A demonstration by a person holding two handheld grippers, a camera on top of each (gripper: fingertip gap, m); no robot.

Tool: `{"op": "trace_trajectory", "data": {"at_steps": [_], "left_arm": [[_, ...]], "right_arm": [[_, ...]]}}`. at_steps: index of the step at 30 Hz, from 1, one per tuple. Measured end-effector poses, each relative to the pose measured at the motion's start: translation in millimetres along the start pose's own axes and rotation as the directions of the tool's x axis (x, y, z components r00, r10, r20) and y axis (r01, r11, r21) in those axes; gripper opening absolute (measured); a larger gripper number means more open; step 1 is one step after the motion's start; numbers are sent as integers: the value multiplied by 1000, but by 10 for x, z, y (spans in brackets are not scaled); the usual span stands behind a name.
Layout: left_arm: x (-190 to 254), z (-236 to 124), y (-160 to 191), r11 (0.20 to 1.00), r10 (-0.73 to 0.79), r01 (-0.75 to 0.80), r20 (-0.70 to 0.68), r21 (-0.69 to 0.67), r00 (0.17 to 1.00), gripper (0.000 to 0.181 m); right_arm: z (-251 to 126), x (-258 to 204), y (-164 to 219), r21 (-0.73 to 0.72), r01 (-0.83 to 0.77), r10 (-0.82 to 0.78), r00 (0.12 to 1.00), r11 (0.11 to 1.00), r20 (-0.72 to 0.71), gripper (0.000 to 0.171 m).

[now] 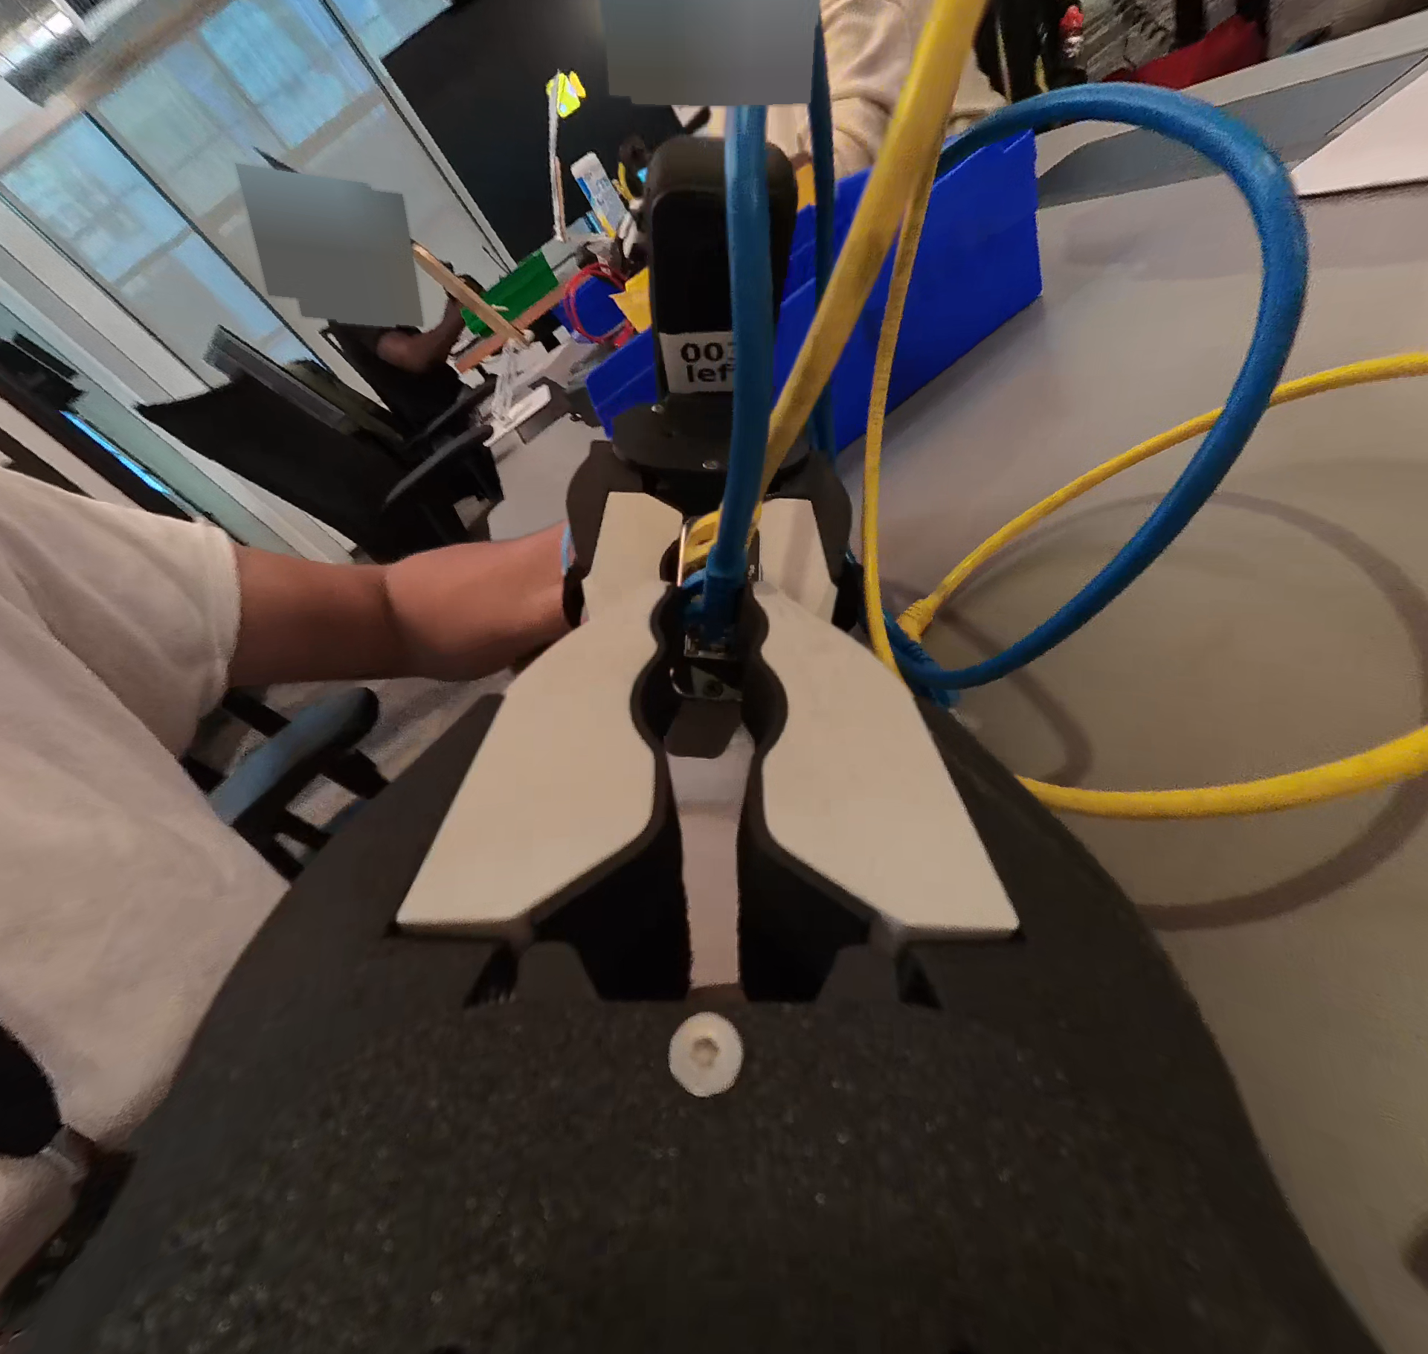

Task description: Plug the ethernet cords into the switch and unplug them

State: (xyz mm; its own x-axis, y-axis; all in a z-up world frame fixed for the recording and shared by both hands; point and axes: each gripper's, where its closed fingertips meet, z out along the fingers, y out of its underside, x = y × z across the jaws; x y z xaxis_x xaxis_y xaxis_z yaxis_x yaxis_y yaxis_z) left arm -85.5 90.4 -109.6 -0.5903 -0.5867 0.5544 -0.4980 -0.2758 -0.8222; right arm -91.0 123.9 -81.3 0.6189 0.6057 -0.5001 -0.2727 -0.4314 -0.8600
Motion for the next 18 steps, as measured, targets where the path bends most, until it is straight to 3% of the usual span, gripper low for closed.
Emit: {"op": "trace_trajectory", "data": {"at_steps": [4, 11, 16, 18], "left_arm": [[-44, -24, -19, 998, -57, 57, 0, 20, 998, 26], [-16, -99, -100, 992, -115, 117, -31, 49, 993, 27], [61, -157, -224, 991, -101, 104, -37, 83, 994, 27], [52, -187, -246, 992, -85, 86, -19, 89, 996, 27]], "right_arm": [[22, 72, 8, 28, -14, 16, 998, 1000, -53, 13], [67, 79, -120, 143, -213, 209, 977, 967, 42, 12], [101, 15, -279, 178, -153, 150, 988, 972, 31, 12], [121, 10, -303, 186, -204, 193, 978, 961, 77, 12]]}}
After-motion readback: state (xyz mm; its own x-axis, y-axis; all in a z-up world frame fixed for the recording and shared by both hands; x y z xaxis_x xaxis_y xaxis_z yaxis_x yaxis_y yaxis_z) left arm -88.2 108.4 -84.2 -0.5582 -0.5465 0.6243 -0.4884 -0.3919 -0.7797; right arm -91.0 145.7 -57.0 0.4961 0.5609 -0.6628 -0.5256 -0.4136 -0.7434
